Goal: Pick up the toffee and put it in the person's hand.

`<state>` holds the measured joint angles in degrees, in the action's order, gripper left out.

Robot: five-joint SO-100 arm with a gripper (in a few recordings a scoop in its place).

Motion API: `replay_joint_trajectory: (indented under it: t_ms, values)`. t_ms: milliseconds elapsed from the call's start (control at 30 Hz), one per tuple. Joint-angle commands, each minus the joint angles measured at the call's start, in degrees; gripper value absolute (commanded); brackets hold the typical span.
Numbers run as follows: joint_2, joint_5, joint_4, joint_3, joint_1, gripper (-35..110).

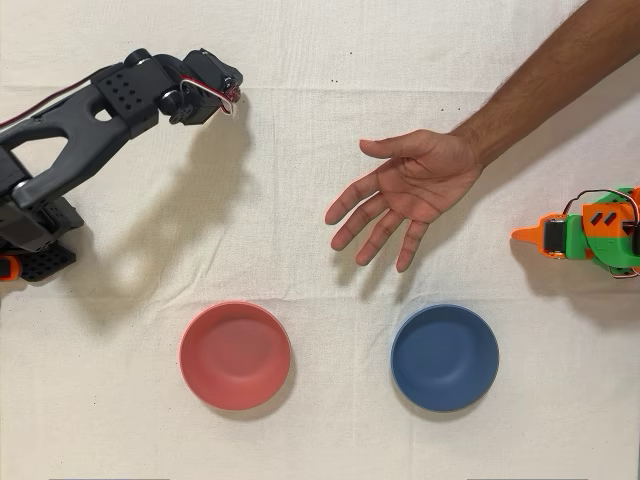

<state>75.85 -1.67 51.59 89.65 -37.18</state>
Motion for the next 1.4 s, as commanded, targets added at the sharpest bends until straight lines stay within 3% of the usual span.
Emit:
replay_joint_trajectory:
  t_ms: [0,600,1367]
  values:
    - [10.2,-1.8,0.6,-4.0,1.0,10]
    - [19.5,-5.2,4.9,-15.7,12.0,10]
    - [14.3,-10.5,-5.1,-25.2,23.5,6]
